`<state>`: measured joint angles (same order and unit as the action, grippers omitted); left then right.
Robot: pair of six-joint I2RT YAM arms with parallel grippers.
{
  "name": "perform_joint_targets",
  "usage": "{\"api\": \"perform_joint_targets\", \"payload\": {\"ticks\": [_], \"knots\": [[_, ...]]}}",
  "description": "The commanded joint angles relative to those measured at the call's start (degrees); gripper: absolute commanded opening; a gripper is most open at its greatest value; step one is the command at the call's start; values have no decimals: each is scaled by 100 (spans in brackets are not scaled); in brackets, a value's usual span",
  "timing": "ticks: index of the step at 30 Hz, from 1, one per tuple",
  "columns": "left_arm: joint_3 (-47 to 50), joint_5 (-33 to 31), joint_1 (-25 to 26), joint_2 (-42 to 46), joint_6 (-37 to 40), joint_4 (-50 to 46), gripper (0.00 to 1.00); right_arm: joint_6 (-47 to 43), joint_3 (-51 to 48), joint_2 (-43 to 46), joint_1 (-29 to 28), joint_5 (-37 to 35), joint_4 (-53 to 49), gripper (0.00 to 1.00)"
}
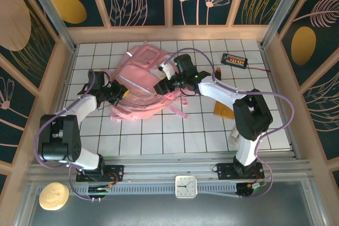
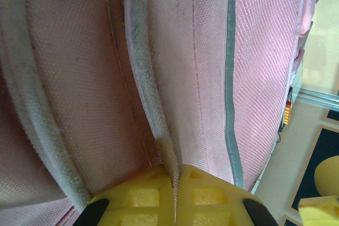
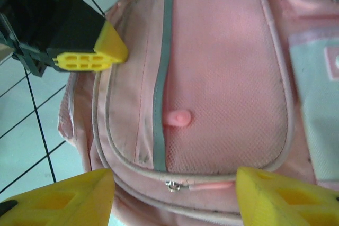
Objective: Pack the student bag
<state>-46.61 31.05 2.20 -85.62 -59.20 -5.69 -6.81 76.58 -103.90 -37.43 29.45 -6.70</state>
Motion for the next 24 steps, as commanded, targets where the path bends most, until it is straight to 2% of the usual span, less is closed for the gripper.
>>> {"api": "perform_joint_targets", "payload": {"ticks": [1,8,15,18,24], "knots": [[-93,145,4,22,59,168,0,-137,48,250,49,196,460,64],[-399,398,0,435,-287,299,0,-251,-98,405,139,85,526,71],[-767,561,9,616,-670,414,0,-608,-604,517,578,882,1042,68],[-878,613,22,659,-822,464,0,-1093,-1089,725,576,1120,1587,72],[-872,664,18,725,-1082,580,0,-1616,-1221,453,579,1712,1754,76]]}}
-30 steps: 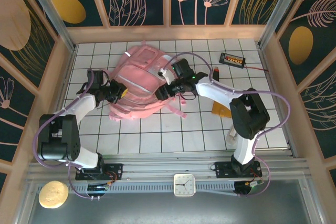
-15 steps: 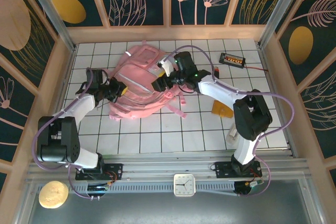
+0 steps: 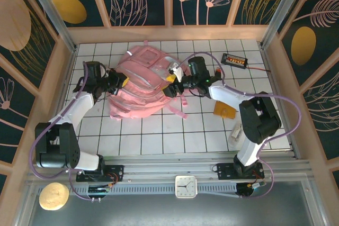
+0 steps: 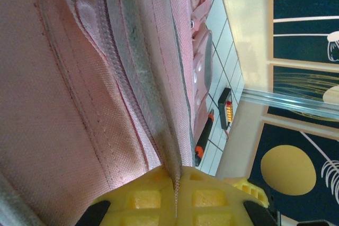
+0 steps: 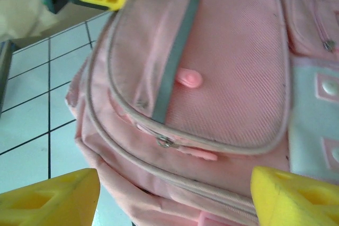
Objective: Pack the student bag
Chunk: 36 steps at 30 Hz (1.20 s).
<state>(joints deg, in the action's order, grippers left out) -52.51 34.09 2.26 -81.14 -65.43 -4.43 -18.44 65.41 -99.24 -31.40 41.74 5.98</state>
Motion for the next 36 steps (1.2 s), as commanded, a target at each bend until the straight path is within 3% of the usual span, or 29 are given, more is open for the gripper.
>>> {"api": "perform_joint_targets", "payload": {"ticks": [1,7,18,26,36], "knots": [[-289,379,11,280,-469,444,0,-533,-145,-86,-24,508,563,76],[-269,443,37,324,-442,359,0,-393,-397,-472,-24,377,1554,75],[-286,344,62,430,-536,197,0,117,-398,-1086,141,203,2248,73],[-285,275,260,374,-704,366,0,162,58,-1392,169,544,1979,70],[-251,60,534,380,-951,636,0,448,-272,-1309,-96,587,1998,69]]}}
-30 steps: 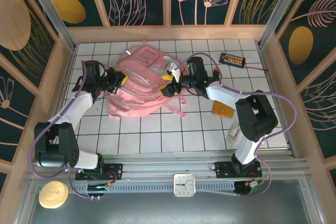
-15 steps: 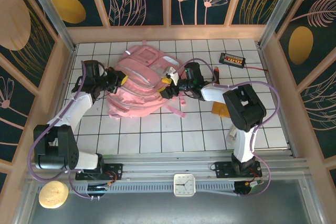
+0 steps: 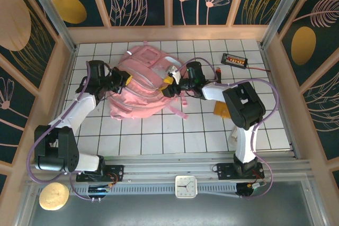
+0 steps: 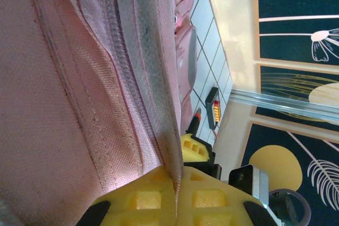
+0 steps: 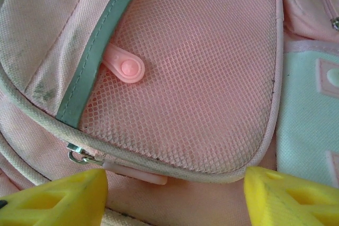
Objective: Pack the student bag
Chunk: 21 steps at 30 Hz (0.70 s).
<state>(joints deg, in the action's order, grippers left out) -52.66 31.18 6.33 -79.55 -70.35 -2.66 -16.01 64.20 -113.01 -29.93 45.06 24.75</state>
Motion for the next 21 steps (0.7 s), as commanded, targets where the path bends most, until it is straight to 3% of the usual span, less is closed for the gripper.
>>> {"api": "perform_joint_targets", "payload": {"ticks": [1,15,21], "knots": [[-236,337,124,229,-455,459,0,357,-222,71,-255,224,240,68],[-181,152,123,344,-548,480,0,1780,-1057,360,-267,346,1929,71],[-209,247,123,287,-568,546,0,1080,-986,367,-435,220,1234,71]]}}
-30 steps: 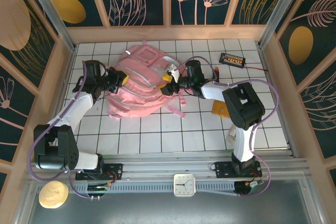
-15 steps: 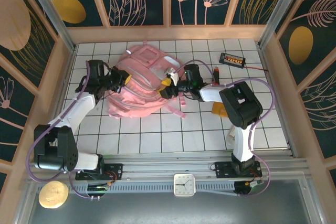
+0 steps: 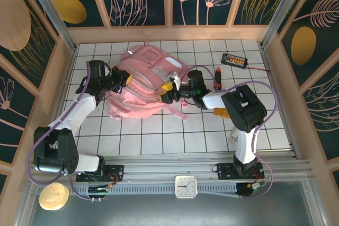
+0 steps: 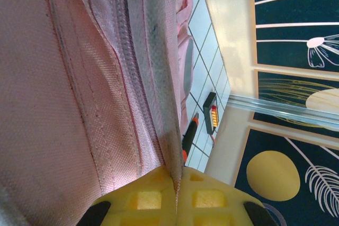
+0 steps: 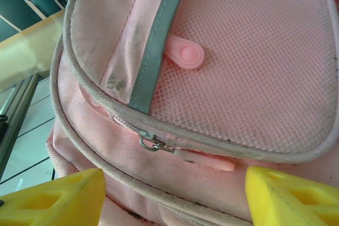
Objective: Pack the student bag
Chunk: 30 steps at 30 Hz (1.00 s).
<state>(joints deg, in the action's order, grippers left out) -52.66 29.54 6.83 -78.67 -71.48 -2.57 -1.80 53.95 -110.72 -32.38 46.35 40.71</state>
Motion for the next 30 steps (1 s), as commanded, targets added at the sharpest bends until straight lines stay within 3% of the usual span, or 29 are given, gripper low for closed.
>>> {"api": "perform_joint_targets", "payload": {"ticks": [1,12,18,30], "knots": [[-217,452,73,195,-454,554,0,-581,152,103,-251,9,-591,70],[88,476,82,355,-498,613,0,-1097,749,-149,-381,-433,-873,69],[133,488,82,363,-483,635,0,-1495,542,71,-462,-854,-1080,67],[264,415,82,408,-410,582,0,-1229,-121,893,-517,-712,-833,62]]}}
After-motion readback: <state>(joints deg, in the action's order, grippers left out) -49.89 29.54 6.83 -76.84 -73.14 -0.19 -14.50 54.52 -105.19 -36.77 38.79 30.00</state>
